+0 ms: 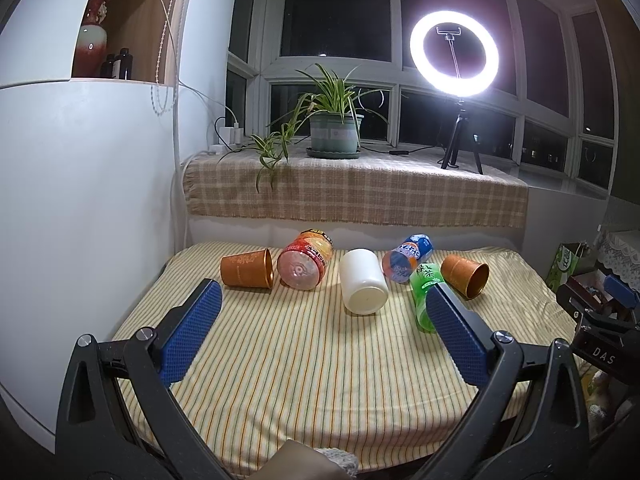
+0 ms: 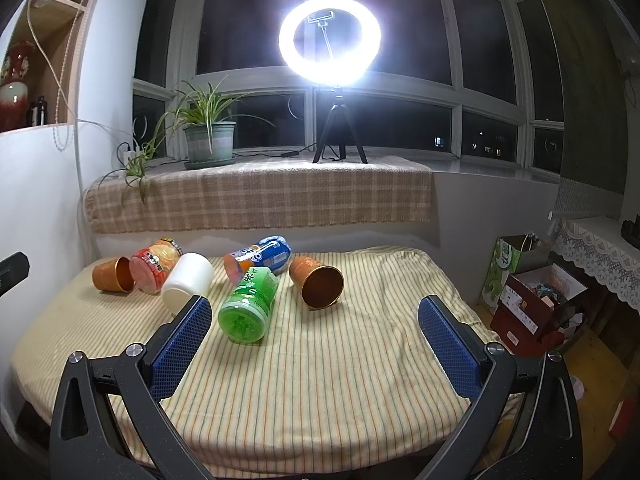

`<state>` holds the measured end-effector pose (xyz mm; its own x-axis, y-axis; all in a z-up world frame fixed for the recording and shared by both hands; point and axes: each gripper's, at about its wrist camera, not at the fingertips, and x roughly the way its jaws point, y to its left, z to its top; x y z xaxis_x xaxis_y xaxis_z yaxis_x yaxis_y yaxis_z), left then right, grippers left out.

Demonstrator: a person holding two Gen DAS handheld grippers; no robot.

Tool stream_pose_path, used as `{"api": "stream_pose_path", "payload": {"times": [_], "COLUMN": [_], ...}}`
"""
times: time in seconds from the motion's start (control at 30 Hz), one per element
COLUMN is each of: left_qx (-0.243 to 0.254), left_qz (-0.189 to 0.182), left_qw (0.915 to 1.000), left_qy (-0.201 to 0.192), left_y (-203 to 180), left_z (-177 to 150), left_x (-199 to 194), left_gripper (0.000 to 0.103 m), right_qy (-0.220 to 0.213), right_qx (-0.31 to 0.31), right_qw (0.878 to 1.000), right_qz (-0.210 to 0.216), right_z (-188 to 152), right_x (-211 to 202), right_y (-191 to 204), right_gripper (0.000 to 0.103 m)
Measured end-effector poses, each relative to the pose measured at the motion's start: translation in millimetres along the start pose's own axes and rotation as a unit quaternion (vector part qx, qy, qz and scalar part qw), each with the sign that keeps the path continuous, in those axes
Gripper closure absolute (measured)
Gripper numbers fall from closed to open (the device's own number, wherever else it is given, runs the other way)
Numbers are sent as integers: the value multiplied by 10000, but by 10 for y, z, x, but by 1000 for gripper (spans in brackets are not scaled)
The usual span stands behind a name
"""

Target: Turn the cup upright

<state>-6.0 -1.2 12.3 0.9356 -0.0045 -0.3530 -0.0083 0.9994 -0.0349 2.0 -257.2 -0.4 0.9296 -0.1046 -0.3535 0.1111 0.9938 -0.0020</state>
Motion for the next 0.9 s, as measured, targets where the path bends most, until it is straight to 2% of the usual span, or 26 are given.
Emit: {"api": "stream_pose_path", "payload": {"times": [0.9], "left_qx": [-30], "left_qz": [-10], "left_qw": [10000], "left_qy": [28], "left_y": [-8], "left_z": [0], "left_x": [12], "left_gripper": [0], "right_qy": [38], "right_qx": [-8], "right_qw": [10000], "right_qz": [-28], "right_z": [-22], "right_x": [76], "right_y": [-4], "right_gripper": [0]}}
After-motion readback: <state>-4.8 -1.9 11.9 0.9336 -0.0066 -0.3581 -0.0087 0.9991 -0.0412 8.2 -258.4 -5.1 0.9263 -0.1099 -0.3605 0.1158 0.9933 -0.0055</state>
